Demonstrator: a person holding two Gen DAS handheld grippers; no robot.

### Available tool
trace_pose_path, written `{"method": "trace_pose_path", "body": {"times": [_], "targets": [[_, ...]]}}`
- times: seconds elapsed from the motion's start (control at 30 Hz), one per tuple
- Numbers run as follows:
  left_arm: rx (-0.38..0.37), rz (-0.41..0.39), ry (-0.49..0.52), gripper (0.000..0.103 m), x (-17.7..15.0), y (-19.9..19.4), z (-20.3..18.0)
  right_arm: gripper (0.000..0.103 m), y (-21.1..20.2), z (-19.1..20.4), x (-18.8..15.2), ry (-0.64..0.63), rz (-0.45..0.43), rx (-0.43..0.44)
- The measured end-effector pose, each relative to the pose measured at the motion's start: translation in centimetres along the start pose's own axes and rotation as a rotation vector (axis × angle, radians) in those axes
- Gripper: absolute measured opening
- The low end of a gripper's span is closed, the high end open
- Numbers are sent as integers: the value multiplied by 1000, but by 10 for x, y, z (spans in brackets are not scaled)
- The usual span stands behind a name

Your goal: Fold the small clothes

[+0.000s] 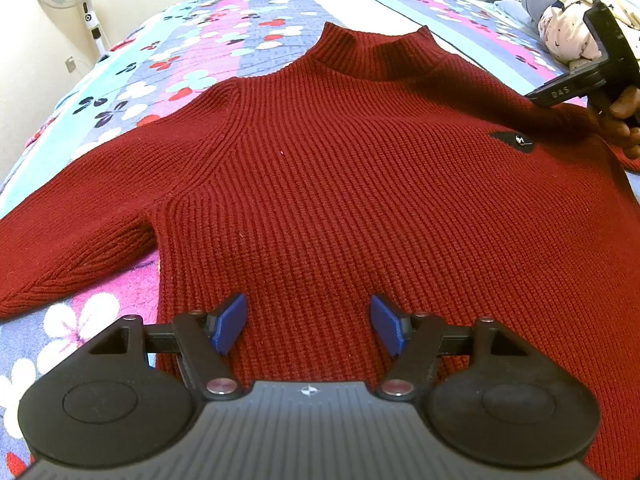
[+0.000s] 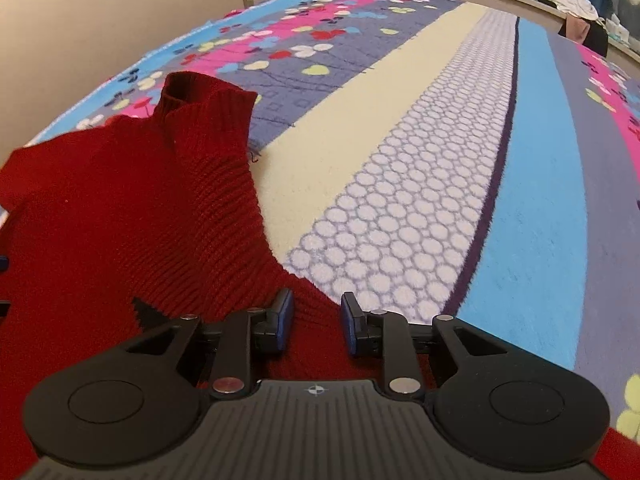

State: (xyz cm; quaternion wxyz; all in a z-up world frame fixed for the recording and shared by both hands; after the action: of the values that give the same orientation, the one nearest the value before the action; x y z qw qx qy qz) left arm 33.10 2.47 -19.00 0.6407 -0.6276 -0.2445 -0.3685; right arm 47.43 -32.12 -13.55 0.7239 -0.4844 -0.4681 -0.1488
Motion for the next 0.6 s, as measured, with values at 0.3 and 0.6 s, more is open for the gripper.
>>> {"method": "trace_pose_path", "body": {"times": [0.3,0.6], "targets": [[-1,0,-2,73,0,0,0,40,2,-22,4,245,-8,54],[-5,4,-4,73,0,1,1,31,1,5,3,79,-4,93]]}}
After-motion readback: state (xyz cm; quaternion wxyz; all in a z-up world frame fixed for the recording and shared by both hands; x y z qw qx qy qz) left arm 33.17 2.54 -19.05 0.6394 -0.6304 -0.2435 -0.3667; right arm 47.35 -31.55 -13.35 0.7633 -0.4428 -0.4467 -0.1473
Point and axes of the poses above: each gripper's, at about its wrist camera, not at the fingertips, and y roughly the way its jaws point, z to its left, x to its top, the point moved 8 cm from there along y, roughly the way its jaws point, and after that the axes turned 14 degrees about -z, right-handed, at the moved point
